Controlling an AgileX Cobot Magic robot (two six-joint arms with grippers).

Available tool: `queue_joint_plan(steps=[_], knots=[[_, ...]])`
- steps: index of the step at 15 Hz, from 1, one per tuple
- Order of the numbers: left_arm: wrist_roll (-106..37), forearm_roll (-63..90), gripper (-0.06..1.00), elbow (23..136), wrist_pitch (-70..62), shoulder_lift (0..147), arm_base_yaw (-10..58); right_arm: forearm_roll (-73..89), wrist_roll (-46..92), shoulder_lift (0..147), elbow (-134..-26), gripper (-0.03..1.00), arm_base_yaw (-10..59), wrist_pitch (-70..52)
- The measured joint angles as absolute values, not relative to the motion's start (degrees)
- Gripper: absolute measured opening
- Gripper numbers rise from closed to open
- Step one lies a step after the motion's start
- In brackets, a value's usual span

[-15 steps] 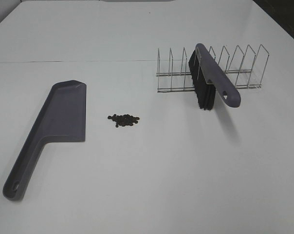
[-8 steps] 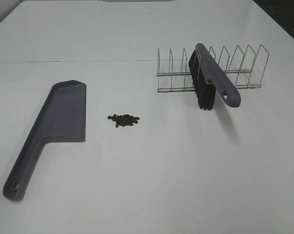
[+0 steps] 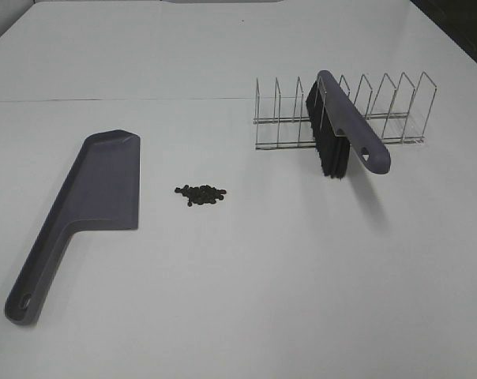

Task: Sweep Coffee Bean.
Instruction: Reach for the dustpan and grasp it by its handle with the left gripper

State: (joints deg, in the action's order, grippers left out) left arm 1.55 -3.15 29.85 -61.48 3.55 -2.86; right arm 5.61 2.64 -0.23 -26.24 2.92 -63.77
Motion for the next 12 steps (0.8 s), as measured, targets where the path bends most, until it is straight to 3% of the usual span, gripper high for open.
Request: queue_joint_plan(steps=[12], knots=[[1.5,-3.1,0.76,31.9,-62.7,8.0,-2.9,5.6,2.6,4.8,-26.8,0.63,2.9,-62.7]])
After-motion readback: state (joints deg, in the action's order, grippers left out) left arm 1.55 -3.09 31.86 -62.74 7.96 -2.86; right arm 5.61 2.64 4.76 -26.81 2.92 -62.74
